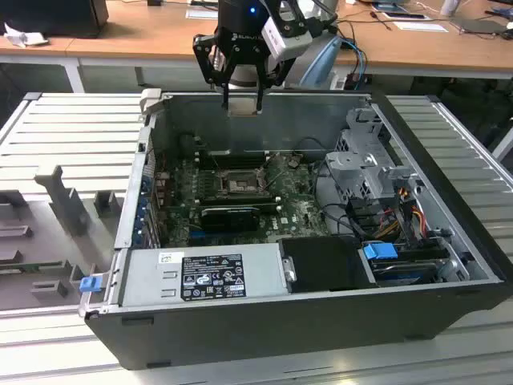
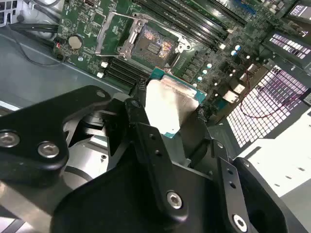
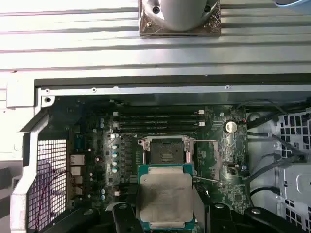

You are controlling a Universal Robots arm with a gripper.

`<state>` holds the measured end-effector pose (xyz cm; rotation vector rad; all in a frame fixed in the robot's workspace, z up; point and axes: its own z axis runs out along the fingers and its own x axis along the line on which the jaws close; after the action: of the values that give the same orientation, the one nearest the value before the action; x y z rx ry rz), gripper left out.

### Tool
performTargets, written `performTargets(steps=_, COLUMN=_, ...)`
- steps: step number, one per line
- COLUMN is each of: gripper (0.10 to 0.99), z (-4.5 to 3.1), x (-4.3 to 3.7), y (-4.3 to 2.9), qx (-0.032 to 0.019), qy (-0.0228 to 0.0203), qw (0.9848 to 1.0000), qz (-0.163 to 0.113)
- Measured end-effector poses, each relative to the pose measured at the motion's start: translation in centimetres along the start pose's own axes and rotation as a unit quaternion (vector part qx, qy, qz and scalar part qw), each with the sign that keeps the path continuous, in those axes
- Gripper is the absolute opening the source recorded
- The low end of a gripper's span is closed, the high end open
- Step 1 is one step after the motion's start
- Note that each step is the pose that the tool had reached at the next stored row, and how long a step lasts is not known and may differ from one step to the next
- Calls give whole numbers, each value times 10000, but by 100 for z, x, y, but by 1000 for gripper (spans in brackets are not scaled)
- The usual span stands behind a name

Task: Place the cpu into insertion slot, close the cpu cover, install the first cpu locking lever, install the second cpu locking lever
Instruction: 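Place the cpu into insertion slot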

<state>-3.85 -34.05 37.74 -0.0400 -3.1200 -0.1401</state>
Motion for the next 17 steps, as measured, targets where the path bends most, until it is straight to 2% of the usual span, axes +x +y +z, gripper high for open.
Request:
performTargets(steps=9, gripper=525, z=5, x=0, y=-1, qx=-6, qy=-32, qw=9993, qz=367)
performTargets(steps=17, gripper=525, z=44, x=-1, y=-4, qx=-6, qy=-37, qw=9991, qz=424)
